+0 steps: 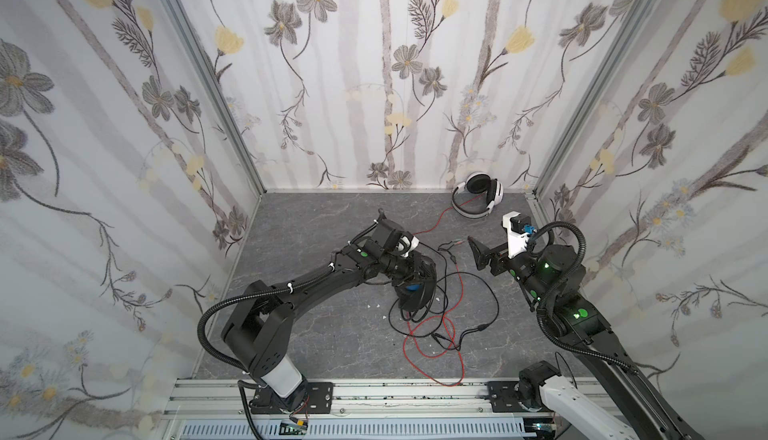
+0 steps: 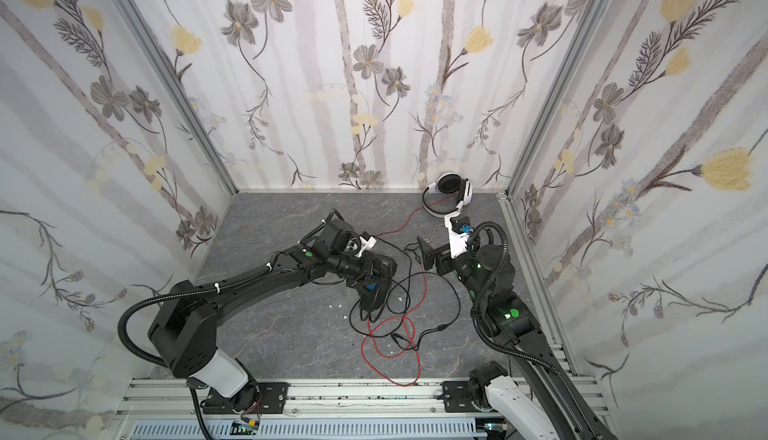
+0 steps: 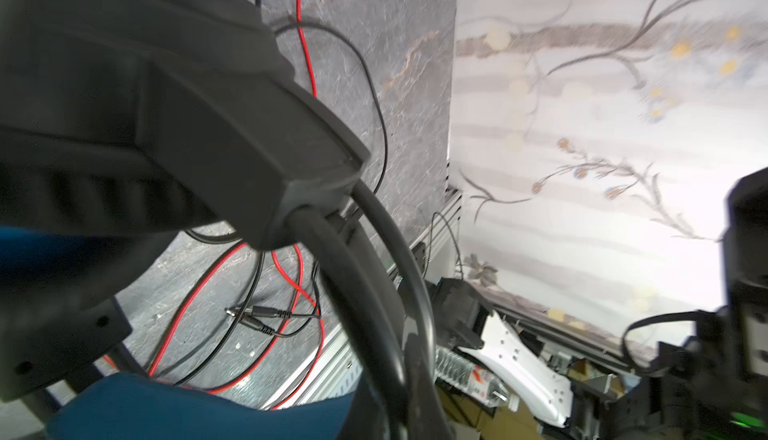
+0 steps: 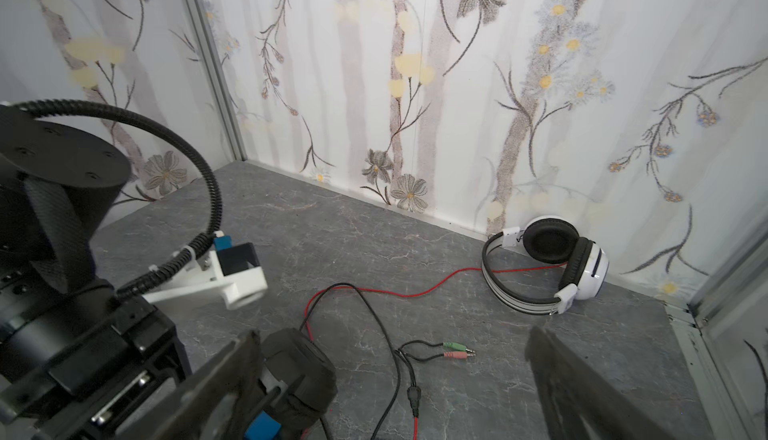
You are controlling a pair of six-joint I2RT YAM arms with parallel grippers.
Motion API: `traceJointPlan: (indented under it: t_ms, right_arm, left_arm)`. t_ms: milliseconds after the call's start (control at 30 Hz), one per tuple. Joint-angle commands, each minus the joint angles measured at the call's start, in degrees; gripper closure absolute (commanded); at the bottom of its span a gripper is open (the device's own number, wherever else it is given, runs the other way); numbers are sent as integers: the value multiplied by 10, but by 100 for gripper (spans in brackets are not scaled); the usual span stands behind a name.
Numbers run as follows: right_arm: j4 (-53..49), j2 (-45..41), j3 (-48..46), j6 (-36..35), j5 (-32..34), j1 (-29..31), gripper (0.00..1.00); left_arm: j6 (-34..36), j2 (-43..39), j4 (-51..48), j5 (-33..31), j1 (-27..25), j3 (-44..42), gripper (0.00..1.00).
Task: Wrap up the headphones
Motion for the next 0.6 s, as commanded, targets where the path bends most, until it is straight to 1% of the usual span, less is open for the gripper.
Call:
traceJointPlan:
  t_ms: [0,33,167,200,267,333,400,433,500,567]
  right_arm:
    - [9,2,7,-21,39,2,0]
    - [7,3,10,-23,41,5,0]
    - [8,7,17,-21,37,13,0]
    - [9,10,19,-20,35,16,0]
    - [9,15,24,-20,33,20,0]
    - [6,20,33,-23,34,24,0]
    - [3,23,39,-26,36,27,0]
    - [2,24,42,-26,37,27,0]
    - [-1,27,45,-26,36,27,0]
    - [-5,30,49,-26,35,28,0]
  left_arm:
    - [-47,-20,65,33,34,-36,100]
    - [-34,-26,51,32,48,-44,100]
    - [23,-44,-8,29,100,-57,80]
    - [43,-50,-30,25,113,-58,77]
    - [73,-59,-69,15,144,-61,73]
    - [100,-71,-98,13,180,-71,65]
    - [128,-80,-124,17,211,-81,51]
    - [145,-83,-141,15,228,-84,40]
    - [172,-89,-173,9,258,-90,32]
    - [200,-90,-208,-9,288,-93,20]
